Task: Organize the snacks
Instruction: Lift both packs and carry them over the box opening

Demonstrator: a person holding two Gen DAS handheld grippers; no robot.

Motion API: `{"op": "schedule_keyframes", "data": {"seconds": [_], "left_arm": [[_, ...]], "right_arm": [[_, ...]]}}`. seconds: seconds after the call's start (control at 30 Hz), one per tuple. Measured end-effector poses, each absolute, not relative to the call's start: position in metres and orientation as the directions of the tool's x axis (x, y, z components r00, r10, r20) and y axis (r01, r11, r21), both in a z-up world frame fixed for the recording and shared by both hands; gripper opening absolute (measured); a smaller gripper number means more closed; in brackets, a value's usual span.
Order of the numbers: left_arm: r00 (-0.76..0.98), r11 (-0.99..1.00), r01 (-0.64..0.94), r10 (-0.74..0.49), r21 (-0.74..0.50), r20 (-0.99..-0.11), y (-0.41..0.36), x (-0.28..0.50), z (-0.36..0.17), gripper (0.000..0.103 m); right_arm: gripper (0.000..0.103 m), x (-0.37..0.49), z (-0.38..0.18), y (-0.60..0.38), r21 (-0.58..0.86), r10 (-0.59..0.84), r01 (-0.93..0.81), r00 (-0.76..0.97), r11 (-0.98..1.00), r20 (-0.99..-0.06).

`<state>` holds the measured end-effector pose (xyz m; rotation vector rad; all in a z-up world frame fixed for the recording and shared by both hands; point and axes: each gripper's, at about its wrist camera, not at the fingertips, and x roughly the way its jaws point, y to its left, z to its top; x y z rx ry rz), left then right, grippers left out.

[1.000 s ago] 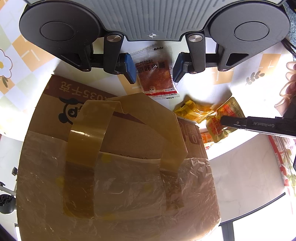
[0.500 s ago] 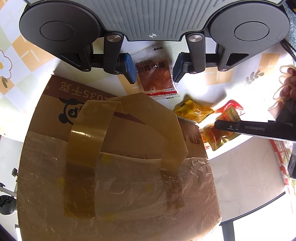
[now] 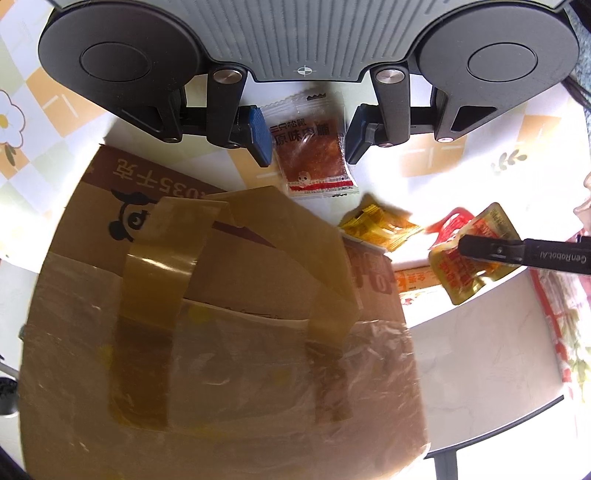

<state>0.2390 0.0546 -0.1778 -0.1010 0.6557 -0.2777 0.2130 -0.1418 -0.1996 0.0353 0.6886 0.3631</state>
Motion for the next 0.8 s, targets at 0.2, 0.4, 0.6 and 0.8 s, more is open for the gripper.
{"op": "schedule_keyframes", "data": {"seconds": [0.2, 0.4, 0.6, 0.8], "left_arm": [[0.782, 0.961, 0.219, -0.277, -0.171, -0.558, 0.056, 0.229, -0.166, 0.007], [0.813, 0.966, 0.179, -0.252, -0.186, -0.526, 0.07, 0.223, -0.151, 0.007], [0.83, 0.967, 0.172, -0.245, -0.188, -0.501, 0.078, 0.211, -0.134, 0.007], [0.87, 0.965, 0.179, -0.245, -0.19, -0.427, 0.084, 0.209, -0.104, 0.007]], "right_arm": [[0.038, 0.207, -0.19, -0.134, 0.161, 0.381, -0.363, 0.687, 0.918, -0.619], [0.037, 0.2, -0.176, -0.126, 0.146, 0.419, -0.419, 0.692, 0.896, -0.588], [0.037, 0.196, -0.149, -0.117, 0.147, 0.481, -0.481, 0.707, 0.865, -0.519], [0.037, 0.19, -0.104, -0.109, 0.077, 0.535, -0.553, 0.748, 0.83, -0.393]]}}
